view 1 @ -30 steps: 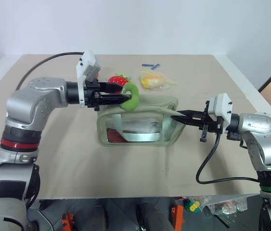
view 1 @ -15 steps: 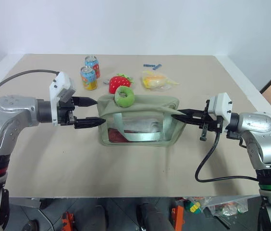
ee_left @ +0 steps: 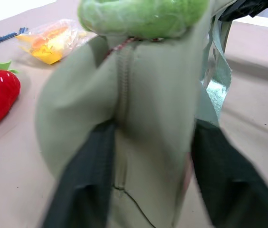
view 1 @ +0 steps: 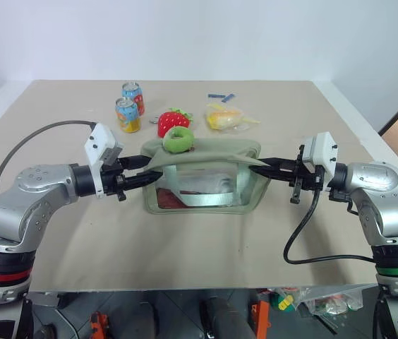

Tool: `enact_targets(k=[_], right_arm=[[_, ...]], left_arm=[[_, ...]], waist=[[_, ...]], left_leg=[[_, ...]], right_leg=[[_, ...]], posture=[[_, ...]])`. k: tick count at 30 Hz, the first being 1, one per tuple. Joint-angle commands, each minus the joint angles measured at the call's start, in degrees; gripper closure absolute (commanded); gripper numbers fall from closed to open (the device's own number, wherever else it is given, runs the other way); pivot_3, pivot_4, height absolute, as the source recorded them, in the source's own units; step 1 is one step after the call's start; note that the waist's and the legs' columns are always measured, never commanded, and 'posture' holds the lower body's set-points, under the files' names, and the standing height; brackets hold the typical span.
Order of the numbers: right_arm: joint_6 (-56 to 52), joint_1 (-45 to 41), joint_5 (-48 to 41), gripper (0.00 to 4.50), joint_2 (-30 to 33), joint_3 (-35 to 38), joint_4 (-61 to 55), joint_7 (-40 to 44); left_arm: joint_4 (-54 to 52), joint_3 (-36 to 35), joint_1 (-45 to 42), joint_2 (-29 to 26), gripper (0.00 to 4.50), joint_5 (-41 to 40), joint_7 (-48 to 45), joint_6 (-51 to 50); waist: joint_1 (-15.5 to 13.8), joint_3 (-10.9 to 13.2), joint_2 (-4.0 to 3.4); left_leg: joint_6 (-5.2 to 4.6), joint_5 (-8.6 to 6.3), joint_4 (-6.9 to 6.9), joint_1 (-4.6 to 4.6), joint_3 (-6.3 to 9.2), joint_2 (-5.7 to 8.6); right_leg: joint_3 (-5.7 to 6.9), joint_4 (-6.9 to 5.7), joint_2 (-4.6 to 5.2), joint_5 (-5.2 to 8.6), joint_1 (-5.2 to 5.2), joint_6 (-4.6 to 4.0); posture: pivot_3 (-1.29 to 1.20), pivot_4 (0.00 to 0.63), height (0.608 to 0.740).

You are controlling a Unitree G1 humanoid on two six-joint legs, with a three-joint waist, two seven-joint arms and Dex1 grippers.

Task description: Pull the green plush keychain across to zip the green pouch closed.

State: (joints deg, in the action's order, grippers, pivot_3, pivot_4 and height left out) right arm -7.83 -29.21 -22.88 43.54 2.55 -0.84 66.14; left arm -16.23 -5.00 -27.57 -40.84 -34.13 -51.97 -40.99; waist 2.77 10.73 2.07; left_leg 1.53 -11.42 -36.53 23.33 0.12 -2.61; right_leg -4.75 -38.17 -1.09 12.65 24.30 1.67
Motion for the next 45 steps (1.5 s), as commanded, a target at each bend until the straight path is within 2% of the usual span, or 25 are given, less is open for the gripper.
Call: enact_targets(k=[1,3,4,7,12,15,19,21,26,30,35,40,43,45], right_arm=[[-4.5,0.7,-2.1,3.74,2.0,0.9,-2.9,1.0],[-6.5,1.5,-2.9,3.08,2.6,1.0,-4.5,1.3],[-7.8,1.8,-3.7,2.73,2.9,1.3,-5.4,1.2],[-13.8,1.8,-6.5,1.74,4.7,2.6,-7.7,1.2],[-32.3,-6.7,-20.8,0.03,8.7,8.6,-10.7,-1.4],[-35.3,-16.7,-22.2,0.03,7.1,8.6,-7.5,-5.3],[-30.3,-29.2,-12.2,0.03,-3.7,1.3,2.7,-14.9],[-30.1,-31.9,-9.6,0.03,-8.7,-0.5,6.4,-18.4],[-26.7,-35.0,-3.1,0.03,-16.4,-6.9,14.1,-18.6],[-28.6,-36.3,-1.9,0.03,-18.2,-8.8,16.4,-16.2],[-34.7,-35.4,-3.1,0.03,-17.3,-11.0,13.5,-10.5],[-38.1,-33.9,-2.8,0.03,-16.5,-12.1,11.3,-8.2],[-38.3,-33.0,-2.2,0.76,-16.5,-12.3,11.3,-7.8],[-38.8,-32.9,-2.3,1.41,-16.5,-12.1,11.2,-7.4]], left_arm=[[-0.4,-0.5,-0.3,-0.3,3.60,-0.6,-0.8,0.9],[-0.4,-0.2,-0.2,-0.4,4.30,-0.6,-1.0,0.9],[-0.3,-0.1,-0.3,-0.3,4.50,-0.6,-1.1,0.8],[-0.2,0.3,-0.6,0.1,4.50,-0.4,-1.1,0.7],[0.0,1.0,-1.0,0.4,4.50,-0.4,-1.2,0.6],[0.2,1.3,-1.1,0.5,4.50,-0.5,-1.6,0.7],[0.2,1.9,-1.4,1.2,4.50,-0.4,-1.5,0.8],[0.1,2.1,-1.4,1.5,4.50,-0.2,-1.4,0.9],[-0.4,2.9,-1.5,2.7,4.50,0.8,0.0,2.0],[-0.9,3.0,-1.2,3.4,4.50,0.9,1.2,2.2],[-1.4,3.4,-0.5,3.6,4.50,1.3,1.8,2.7],[-1.3,3.5,-0.4,3.7,4.50,1.6,1.9,2.9],[-1.3,3.6,-0.5,4.0,4.50,1.8,2.0,3.0],[-1.2,3.7,-0.6,4.0,4.50,1.9,1.9,3.1]], waist=[[0.0,0.0,0.00],[0.0,0.0,0.00],[0.0,0.0,0.00],[0.0,0.0,0.00],[0.0,0.0,-0.02],[0.0,0.0,-0.03],[0.1,-0.1,0.08],[0.1,-0.1,0.08],[-0.2,-0.1,0.06],[-0.4,-0.1,0.06],[-0.4,-0.1,0.06],[-0.4,-0.1,0.06],[-0.3,-0.1,0.05],[-0.3,-0.1,0.05]], left_leg=[[0.00,0.00,0.00,0.00,0.00,0.00],[0.00,0.00,0.00,0.00,0.01,0.00],[0.00,0.00,0.00,0.00,0.01,0.00],[0.00,0.00,0.01,0.00,0.01,0.00],[0.00,0.00,-0.01,0.00,-0.02,0.03],[-0.01,0.00,-0.02,-0.01,-0.03,0.02],[-0.01,0.01,-0.01,-0.06,-0.02,-0.02],[-0.03,0.02,-0.02,-0.01,-0.04,-0.01],[-0.03,0.01,0.01,0.33,0.00,0.06],[-0.03,0.01,-0.02,1.07,0.05,0.18],[-0.03,0.01,-0.03,1.15,0.15,0.41],[-0.07,0.06,-0.10,1.10,0.24,0.40],[-0.11,0.10,-0.11,1.00,0.27,0.39],[-0.14,0.12,-0.11,0.97,0.27,0.39]], right_leg=[[0.00,0.00,0.00,0.00,0.00,0.00],[0.01,0.00,0.00,0.00,0.00,-0.01],[0.01,0.00,0.00,0.01,0.00,-0.01],[0.00,0.00,0.00,0.01,0.00,-0.02],[-0.02,0.00,0.03,0.01,0.00,-0.02],[-0.02,0.01,0.03,0.07,0.01,-0.16],[0.01,0.02,-0.01,0.10,-0.02,-0.25],[-0.01,0.02,0.00,0.08,0.02,-0.24],[0.01,0.02,0.08,0.00,0.25,0.03],[0.07,0.01,0.26,-0.23,0.89,-0.26],[0.14,0.02,0.44,-0.22,0.89,-0.20],[0.24,0.00,0.40,-0.14,0.84,0.01],[0.26,0.00,0.40,-0.10,0.74,0.13],[0.26,-0.01,0.39,-0.12,0.72,0.13]], posture=[[0.00,0.150,0.740],[0.00,0.150,0.740],[0.00,0.150,0.740],[0.00,0.150,0.740],[0.00,0.150,0.740],[0.00,0.150,0.740],[0.00,0.150,0.740],[0.00,0.150,0.740],[0.00,0.150,0.740],[0.00,0.150,0.740],[0.00,0.150,0.740],[0.00,0.150,0.740],[0.00,0.150,0.740],[0.00,0.150,0.740]])
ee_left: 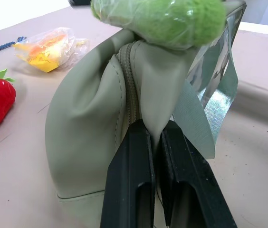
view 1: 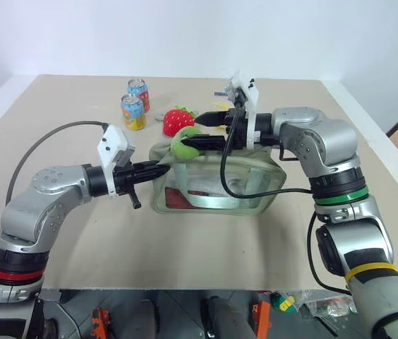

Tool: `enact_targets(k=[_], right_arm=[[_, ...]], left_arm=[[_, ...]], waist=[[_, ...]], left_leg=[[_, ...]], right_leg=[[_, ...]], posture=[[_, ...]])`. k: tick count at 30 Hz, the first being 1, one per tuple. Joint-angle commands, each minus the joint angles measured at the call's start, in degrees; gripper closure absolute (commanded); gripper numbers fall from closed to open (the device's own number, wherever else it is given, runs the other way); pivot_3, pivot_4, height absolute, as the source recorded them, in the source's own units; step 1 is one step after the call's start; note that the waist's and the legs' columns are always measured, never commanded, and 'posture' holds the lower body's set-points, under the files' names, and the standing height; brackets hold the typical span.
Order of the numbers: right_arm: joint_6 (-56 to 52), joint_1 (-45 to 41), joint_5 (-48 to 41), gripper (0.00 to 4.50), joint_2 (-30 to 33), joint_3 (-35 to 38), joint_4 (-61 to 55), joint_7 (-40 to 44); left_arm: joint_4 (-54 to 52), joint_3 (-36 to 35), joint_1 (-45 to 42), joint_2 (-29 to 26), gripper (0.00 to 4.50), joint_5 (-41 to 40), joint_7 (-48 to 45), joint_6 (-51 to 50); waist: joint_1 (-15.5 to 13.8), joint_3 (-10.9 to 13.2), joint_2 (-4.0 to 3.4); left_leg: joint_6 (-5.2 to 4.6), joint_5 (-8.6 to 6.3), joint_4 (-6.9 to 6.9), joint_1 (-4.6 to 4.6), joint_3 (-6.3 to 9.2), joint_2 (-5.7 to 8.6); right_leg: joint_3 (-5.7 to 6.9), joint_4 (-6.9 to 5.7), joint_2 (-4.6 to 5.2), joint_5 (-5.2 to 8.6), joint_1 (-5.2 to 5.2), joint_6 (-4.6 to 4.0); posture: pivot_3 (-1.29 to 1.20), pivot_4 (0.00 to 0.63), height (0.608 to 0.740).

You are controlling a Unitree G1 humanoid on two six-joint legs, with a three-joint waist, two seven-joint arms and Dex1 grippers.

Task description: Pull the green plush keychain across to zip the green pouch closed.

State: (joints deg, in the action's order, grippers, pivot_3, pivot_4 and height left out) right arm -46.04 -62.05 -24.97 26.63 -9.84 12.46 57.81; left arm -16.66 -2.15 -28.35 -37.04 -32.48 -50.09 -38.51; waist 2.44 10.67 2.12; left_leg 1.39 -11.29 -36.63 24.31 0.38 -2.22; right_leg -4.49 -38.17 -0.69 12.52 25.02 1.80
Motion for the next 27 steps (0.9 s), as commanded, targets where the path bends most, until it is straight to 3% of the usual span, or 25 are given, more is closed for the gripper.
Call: enact_targets(k=[1,9,27], right_arm=[[-1.0,0.0,-0.3,1.81,0.5,0.3,-2.1,1.1],[0.1,0.2,-0.3,4.47,1.1,1.6,-2.0,2.7],[16.5,1.9,-2.0,4.47,9.2,12.2,-6.3,6.3]], left_arm=[[-0.8,0.9,0.1,0.2,4.50,0.3,0.0,0.6],[0.2,1.5,-0.8,0.7,4.50,1.0,-0.1,1.0],[2.7,1.7,-5.0,6.5,4.50,2.2,5.3,1.9]], waist=[[0.0,0.0,0.00],[0.0,0.0,0.00],[0.0,0.0,0.00]], left_leg=[[-0.01,0.01,0.00,0.00,0.00,0.00],[0.00,0.02,-0.01,0.00,0.01,0.01],[0.00,0.02,0.00,0.04,0.01,0.03]], right_leg=[[0.00,0.00,0.00,-0.01,0.00,0.01],[-0.01,0.00,0.01,-0.02,-0.02,0.02],[-0.03,0.00,0.00,-0.03,0.02,0.06]], posture=[[0.00,0.150,0.740],[0.00,0.150,0.740],[0.00,0.150,0.740]])
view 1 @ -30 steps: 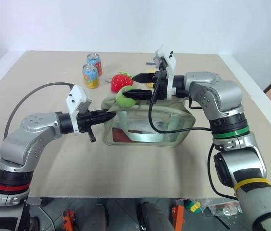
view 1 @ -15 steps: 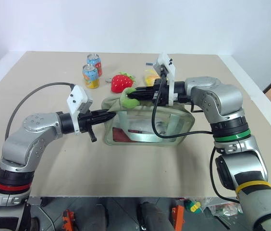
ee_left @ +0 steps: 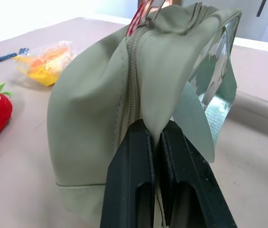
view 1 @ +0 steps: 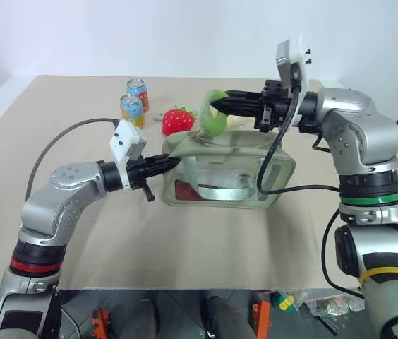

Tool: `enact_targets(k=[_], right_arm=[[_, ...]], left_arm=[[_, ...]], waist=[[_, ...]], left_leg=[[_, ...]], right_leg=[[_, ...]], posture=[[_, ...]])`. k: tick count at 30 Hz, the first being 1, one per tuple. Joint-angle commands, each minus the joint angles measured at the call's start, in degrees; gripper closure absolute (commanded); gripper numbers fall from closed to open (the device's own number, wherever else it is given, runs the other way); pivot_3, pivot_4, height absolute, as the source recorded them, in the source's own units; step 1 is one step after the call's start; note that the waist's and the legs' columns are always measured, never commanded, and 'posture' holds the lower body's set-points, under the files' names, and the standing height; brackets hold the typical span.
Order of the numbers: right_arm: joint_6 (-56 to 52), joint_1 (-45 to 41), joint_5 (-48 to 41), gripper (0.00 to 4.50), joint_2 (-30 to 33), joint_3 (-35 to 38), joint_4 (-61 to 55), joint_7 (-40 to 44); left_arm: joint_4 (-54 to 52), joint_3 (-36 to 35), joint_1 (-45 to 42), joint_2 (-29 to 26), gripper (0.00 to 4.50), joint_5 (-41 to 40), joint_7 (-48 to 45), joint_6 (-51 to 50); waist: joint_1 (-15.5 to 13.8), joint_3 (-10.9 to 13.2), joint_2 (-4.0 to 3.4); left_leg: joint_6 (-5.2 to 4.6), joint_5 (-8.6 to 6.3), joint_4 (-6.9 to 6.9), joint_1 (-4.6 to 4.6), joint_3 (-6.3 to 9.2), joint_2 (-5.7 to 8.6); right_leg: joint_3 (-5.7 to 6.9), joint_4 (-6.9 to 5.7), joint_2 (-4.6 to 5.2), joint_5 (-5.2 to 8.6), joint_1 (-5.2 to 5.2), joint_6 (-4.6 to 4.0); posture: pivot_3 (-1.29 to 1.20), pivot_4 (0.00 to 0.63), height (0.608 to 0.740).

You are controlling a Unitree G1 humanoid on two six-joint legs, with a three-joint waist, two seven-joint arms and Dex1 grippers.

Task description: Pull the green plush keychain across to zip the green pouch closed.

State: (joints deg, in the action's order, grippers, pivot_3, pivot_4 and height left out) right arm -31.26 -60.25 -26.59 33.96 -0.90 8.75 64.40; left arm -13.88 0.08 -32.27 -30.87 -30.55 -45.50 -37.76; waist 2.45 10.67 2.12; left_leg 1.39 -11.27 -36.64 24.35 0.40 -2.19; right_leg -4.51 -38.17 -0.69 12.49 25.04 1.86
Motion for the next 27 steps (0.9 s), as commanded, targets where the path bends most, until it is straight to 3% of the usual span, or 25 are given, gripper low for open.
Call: enact_targets(k=[1,11,27], right_arm=[[1.8,0.3,-0.5,4.47,2.2,3.5,-2.9,-0.4],[3.9,2.2,0.1,4.47,6.0,6.5,-3.0,-2.9],[8.2,7.6,5.2,4.47,17.5,8.0,0.7,-3.0]], left_arm=[[-0.1,-0.4,-1.1,0.6,4.50,0.4,0.9,1.1],[1.3,0.2,-2.6,2.4,4.50,1.2,1.3,1.3],[2.1,0.8,-3.9,2.1,4.50,2.5,1.6,1.4]], waist=[[0.1,0.0,0.00],[0.2,0.0,0.00],[0.2,0.0,-0.01]], left_leg=[[0.00,0.00,0.01,0.00,0.00,0.00],[0.00,0.00,0.00,0.00,-0.04,0.05],[-0.01,0.00,-0.01,-0.02,-0.06,0.07]], right_leg=[[-0.01,0.00,0.00,0.00,0.00,0.00],[-0.06,-0.01,0.03,0.00,0.01,0.00],[-0.10,-0.01,0.04,0.00,0.00,0.02]], posture=[[0.00,0.150,0.740],[0.00,0.150,0.740],[0.00,0.150,0.740]])
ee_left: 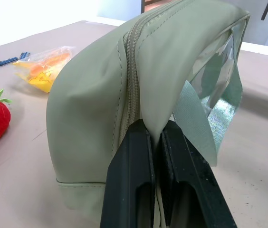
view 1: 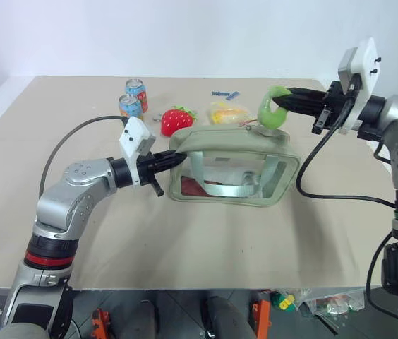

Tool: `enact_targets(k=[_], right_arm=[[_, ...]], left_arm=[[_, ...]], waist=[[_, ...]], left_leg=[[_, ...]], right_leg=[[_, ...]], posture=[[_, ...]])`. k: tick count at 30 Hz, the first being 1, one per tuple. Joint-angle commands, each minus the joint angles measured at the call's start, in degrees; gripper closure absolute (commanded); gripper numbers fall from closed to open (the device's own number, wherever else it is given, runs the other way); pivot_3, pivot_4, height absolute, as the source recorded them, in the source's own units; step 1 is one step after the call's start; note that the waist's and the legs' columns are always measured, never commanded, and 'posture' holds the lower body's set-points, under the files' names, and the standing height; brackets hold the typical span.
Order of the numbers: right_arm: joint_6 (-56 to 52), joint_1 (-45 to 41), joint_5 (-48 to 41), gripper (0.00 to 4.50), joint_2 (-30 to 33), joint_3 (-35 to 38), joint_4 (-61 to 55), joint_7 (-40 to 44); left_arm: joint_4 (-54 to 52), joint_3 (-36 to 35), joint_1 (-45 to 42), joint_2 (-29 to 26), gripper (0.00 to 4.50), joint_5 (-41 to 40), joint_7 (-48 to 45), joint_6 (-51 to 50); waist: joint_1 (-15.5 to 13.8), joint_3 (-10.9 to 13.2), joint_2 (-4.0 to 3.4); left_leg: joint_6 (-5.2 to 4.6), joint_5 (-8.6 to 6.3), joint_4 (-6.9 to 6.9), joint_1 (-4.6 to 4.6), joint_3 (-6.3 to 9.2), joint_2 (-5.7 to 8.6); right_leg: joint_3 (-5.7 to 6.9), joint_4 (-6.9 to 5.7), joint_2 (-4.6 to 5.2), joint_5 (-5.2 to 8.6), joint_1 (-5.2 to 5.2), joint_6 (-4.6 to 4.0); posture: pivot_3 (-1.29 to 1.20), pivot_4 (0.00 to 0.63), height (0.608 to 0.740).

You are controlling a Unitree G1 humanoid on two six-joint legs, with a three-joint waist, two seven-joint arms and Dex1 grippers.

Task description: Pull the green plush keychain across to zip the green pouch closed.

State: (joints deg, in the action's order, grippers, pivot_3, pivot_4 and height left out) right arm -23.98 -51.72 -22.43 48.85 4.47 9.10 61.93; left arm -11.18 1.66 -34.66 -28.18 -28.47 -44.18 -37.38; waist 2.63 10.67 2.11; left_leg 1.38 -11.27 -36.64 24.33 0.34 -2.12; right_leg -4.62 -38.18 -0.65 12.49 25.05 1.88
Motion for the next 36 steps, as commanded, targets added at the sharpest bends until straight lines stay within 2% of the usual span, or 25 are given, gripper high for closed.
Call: enact_targets(k=[1,9,14,20,27,36], right_arm=[[1.5,-0.9,2.0,4.47,3.5,2.3,1.0,-0.4],[5.0,4.0,8.9,4.47,10.4,0.1,2.1,1.8],[6.5,7.0,11.8,4.47,12.7,-0.1,2.2,1.3],[2.7,11.9,12.4,4.47,11.1,-0.9,-2.7,-1.6],[2.0,20.2,17.9,4.47,9.3,-6.6,-9.4,-5.2],[6.7,21.4,21.7,4.47,3.9,-9.3,-6.0,-8.7]], left_arm=[[-0.7,-0.8,-1.5,-0.5,4.50,0.5,0.3,0.9],[-1.3,-0.8,-1.4,-0.3,4.50,0.6,0.7,0.6],[-1.7,-0.8,-1.2,-0.3,4.50,0.5,0.9,0.3],[-1.7,-0.4,-1.5,-0.3,4.50,0.6,0.8,0.4],[-2.3,-0.5,-1.9,-0.2,4.50,0.5,1.2,0.2],[-3.3,-1.0,-1.9,0.2,4.50,-0.3,2.8,-1.6]], waist=[[0.0,0.0,0.00],[0.0,0.0,0.00],[0.0,0.0,-0.01],[0.0,0.0,-0.01],[0.1,0.0,-0.02],[0.1,0.0,-0.01]], left_leg=[[0.00,0.00,0.00,0.00,0.00,0.00],[0.00,0.00,0.00,0.00,-0.04,0.01],[0.01,0.01,0.00,-0.05,-0.08,0.01],[0.06,0.07,-0.02,-0.07,-0.08,0.02],[0.07,0.08,-0.04,-0.09,-0.09,0.02],[0.10,0.23,-0.06,-0.13,-0.10,0.03]], right_leg=[[0.00,0.00,0.00,0.00,0.00,0.00],[-0.05,0.00,0.01,0.02,0.00,0.02],[-0.10,0.00,0.00,-0.01,-0.01,0.05],[-0.12,-0.01,0.00,-0.06,-0.03,0.11],[-0.13,-0.01,0.00,-0.08,-0.04,0.13],[-0.18,-0.03,-0.03,-0.22,-0.07,0.22]], posture=[[0.00,0.150,0.740],[0.00,0.150,0.740],[0.00,0.150,0.740],[0.00,0.150,0.740],[0.00,0.150,0.740],[0.00,0.150,0.740]])
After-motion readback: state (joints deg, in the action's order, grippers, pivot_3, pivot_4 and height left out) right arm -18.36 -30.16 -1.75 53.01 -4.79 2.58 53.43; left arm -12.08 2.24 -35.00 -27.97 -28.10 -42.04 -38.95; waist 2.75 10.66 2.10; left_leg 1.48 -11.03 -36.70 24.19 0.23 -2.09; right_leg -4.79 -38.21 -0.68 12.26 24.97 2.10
